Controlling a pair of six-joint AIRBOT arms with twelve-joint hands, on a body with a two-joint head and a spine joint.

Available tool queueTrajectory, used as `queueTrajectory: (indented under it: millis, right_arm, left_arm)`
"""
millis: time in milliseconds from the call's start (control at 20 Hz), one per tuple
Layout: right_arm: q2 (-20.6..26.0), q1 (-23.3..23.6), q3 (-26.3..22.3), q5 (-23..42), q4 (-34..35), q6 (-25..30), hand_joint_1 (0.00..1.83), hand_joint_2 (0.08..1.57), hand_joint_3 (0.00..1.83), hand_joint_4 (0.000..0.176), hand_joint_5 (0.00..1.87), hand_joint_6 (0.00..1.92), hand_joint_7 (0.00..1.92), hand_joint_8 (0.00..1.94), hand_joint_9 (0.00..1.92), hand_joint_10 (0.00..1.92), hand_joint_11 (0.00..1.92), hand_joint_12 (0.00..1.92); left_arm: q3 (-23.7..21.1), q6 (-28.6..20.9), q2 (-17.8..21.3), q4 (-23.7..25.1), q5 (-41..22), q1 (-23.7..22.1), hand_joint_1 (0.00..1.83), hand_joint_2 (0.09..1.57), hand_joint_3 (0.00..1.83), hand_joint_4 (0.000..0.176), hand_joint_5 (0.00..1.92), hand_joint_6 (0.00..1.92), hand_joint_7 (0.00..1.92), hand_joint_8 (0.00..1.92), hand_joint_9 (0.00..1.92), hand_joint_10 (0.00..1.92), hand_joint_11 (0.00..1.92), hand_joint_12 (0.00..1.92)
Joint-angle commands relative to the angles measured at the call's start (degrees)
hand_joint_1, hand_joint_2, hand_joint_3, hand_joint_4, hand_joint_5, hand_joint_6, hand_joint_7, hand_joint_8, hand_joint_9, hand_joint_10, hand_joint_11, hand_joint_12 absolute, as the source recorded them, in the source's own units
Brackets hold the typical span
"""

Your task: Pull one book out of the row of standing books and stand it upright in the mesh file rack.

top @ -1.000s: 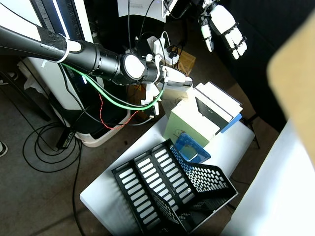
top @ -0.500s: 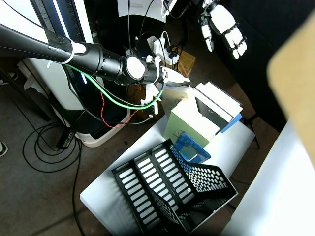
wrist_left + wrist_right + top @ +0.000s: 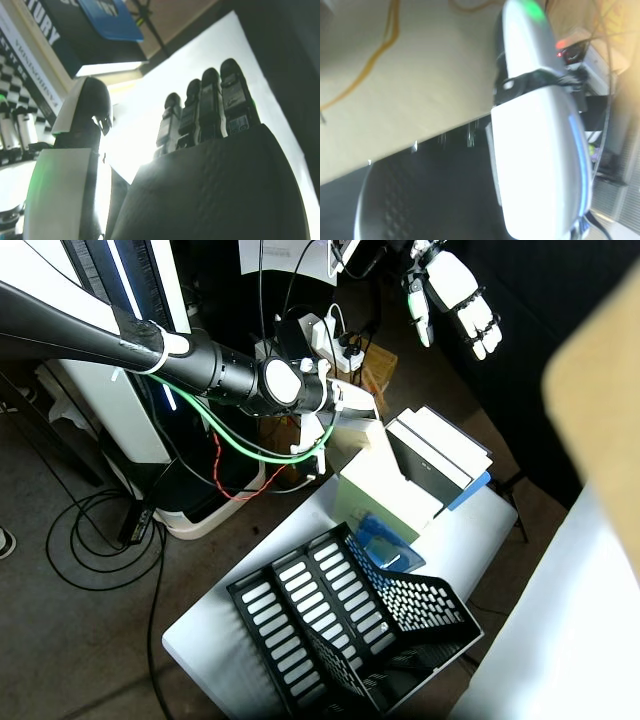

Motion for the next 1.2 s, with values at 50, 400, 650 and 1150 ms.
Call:
queueTrajectory:
  millis: [50, 400, 650, 1150]
  right_arm:
    - [0.65, 0.29, -0.10, -0.74, -3.45, 3.99, 1.18, 0.79, 0.63, 0.000, 1.01, 1.11, 1.06, 1.88, 0.96, 1.92, 1.04, 1.92]
    - [5.26, 3.77, -5.51, 1.02, -9.68, 7.93, 1.20, 0.99, 0.12, 0.000, 1.13, 0.79, 1.12, 1.85, 1.03, 1.92, 0.90, 1.92]
    - [9.82, 6.63, -9.60, 4.76, -11.77, 10.49, 1.28, 1.07, 0.01, 0.000, 1.05, 0.85, 1.14, 0.87, 0.88, 1.23, 0.57, 1.69]
    - [17.71, 14.23, -16.10, 11.88, -20.05, 18.27, 1.28, 1.04, 0.00, 0.000, 1.18, 0.50, 1.15, 0.96, 1.04, 1.12, 0.63, 1.55]
  left_arm:
    - [0.55, 0.07, -0.01, -0.76, -6.83, 0.17, 0.76, 1.32, 0.00, 0.091, 0.00, 0.00, 0.00, 0.00, 0.00, 0.00, 0.00, 0.00]
    - [0.17, -0.19, 0.16, -1.21, -7.80, 0.17, 0.74, 1.32, 0.00, 0.084, 0.00, 0.00, 0.00, 0.00, 0.00, 0.00, 0.00, 0.00]
    - [0.25, -1.02, 0.32, -1.21, -8.54, 0.16, 0.70, 1.33, 0.01, 0.089, 0.00, 0.00, 0.00, 0.00, 0.00, 0.00, 0.00, 0.00]
    - [0.04, -1.76, 0.79, -1.29, -10.46, 0.14, 0.69, 1.34, 0.01, 0.099, 0.00, 0.00, 0.00, 0.00, 0.00, 0.00, 0.00, 0.00]
